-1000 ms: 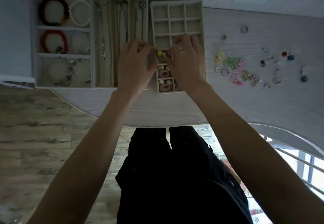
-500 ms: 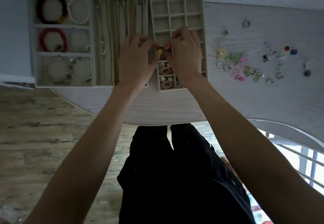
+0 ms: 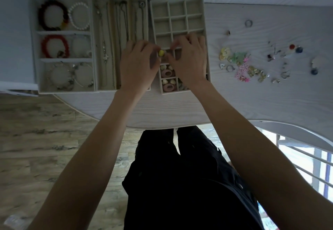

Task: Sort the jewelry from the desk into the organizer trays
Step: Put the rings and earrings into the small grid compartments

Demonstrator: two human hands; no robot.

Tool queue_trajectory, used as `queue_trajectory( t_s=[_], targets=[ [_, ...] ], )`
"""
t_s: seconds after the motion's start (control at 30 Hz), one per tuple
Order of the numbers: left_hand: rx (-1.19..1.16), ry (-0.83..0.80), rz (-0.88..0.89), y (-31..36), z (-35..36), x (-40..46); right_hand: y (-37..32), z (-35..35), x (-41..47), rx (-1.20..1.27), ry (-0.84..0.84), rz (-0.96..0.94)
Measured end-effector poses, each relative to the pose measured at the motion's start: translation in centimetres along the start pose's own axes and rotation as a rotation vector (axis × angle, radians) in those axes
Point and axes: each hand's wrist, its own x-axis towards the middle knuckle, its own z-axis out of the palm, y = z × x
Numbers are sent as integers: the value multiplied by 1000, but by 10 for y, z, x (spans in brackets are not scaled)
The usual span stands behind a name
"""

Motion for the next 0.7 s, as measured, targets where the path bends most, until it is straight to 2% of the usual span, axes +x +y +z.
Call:
queue_trajectory(
  t_s=[0.1, 0.17, 0.27, 0.33, 0.4, 0.53, 0.7],
  targets=[
    [-40, 96, 72, 11, -5, -1, 7, -17, -6, 105, -25, -63],
    [-167, 123, 156, 27, -9, 1, 16, -33, -16, 82, -38, -118],
    [-346, 22, 240, 60, -6, 5, 45, -61, -39, 14, 3, -156],
    [-367, -76, 271, 80, 3, 11, 70, -79, -54, -20, 57, -121],
    [-301, -152, 260, 101, 17, 21, 92, -92, -60, -35, 113, -57],
    [50, -237, 302, 137, 49, 54, 123, -101, -37, -88, 152, 9],
    [285, -360, 232, 158, 72, 80, 138, -92, 0, -14, -70, 128]
  ],
)
